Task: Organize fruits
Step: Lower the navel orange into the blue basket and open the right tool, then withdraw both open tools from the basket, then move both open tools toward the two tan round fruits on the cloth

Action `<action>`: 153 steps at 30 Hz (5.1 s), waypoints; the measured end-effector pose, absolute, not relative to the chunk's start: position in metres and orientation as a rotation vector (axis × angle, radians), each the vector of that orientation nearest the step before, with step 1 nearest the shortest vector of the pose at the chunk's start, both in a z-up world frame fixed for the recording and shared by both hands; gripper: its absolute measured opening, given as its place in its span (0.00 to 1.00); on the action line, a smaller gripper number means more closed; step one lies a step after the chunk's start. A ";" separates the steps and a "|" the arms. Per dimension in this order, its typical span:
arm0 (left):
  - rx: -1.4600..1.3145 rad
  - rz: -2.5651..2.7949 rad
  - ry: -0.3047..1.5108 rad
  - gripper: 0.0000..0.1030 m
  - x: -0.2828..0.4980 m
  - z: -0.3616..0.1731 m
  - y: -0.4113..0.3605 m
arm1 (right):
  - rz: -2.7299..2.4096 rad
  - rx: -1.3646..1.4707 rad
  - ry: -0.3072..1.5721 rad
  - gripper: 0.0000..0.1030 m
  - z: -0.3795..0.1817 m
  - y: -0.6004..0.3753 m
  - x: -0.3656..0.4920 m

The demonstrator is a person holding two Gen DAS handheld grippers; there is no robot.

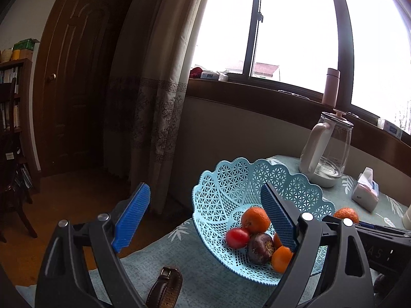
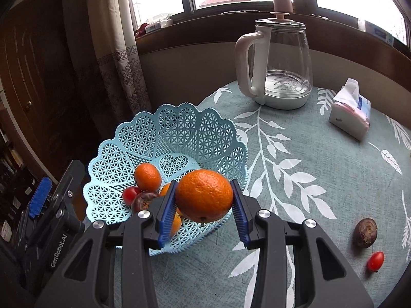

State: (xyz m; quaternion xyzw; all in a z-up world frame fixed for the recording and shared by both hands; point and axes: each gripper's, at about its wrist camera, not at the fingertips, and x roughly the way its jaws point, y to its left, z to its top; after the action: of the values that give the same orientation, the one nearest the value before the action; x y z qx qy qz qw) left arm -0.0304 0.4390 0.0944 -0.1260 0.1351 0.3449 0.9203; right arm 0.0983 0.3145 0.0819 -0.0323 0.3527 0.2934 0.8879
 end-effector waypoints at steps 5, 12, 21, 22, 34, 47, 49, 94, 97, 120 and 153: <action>-0.261 0.707 0.274 0.87 -0.032 0.094 0.439 | 0.599 -0.041 0.717 0.49 0.086 0.309 0.098; -0.242 0.703 0.259 0.87 -0.034 0.096 0.434 | 0.567 -0.006 0.706 0.51 0.089 0.296 0.094; -0.180 0.697 0.207 0.95 -0.039 0.102 0.419 | 0.519 0.040 0.700 0.62 0.087 0.276 0.088; -0.174 0.697 0.201 0.95 -0.039 0.103 0.418 | 0.513 0.043 0.699 0.62 0.087 0.274 0.088; -0.125 0.715 0.121 0.97 -0.049 0.109 0.405 | 0.441 0.053 0.643 0.70 0.094 0.252 0.073; 0.002 0.709 0.022 0.97 -0.056 0.116 0.374 | 0.334 0.098 0.592 0.72 0.093 0.215 0.060; 0.021 0.706 0.009 0.97 -0.058 0.117 0.369 | 0.314 0.102 0.582 0.72 0.093 0.209 0.057; 0.140 0.200 0.171 0.97 -0.048 0.124 0.270 | 0.023 0.267 0.506 0.89 0.089 0.071 0.013; 0.131 0.167 0.193 0.97 -0.047 0.124 0.268 | 0.012 0.264 0.502 0.92 0.089 0.066 0.011; 0.016 -0.028 0.371 0.97 -0.029 0.112 0.257 | -0.073 0.238 0.537 0.95 0.075 0.017 -0.005; 0.051 -0.101 0.552 0.97 -0.007 0.087 0.234 | 0.042 0.069 0.695 0.95 0.039 0.026 -0.009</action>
State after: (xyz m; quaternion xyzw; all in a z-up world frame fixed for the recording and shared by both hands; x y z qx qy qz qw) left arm -0.0071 0.2340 0.0873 0.0251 0.2723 -0.0497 0.9606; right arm -0.0088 0.0260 0.0390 0.0339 0.3403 0.0205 0.9395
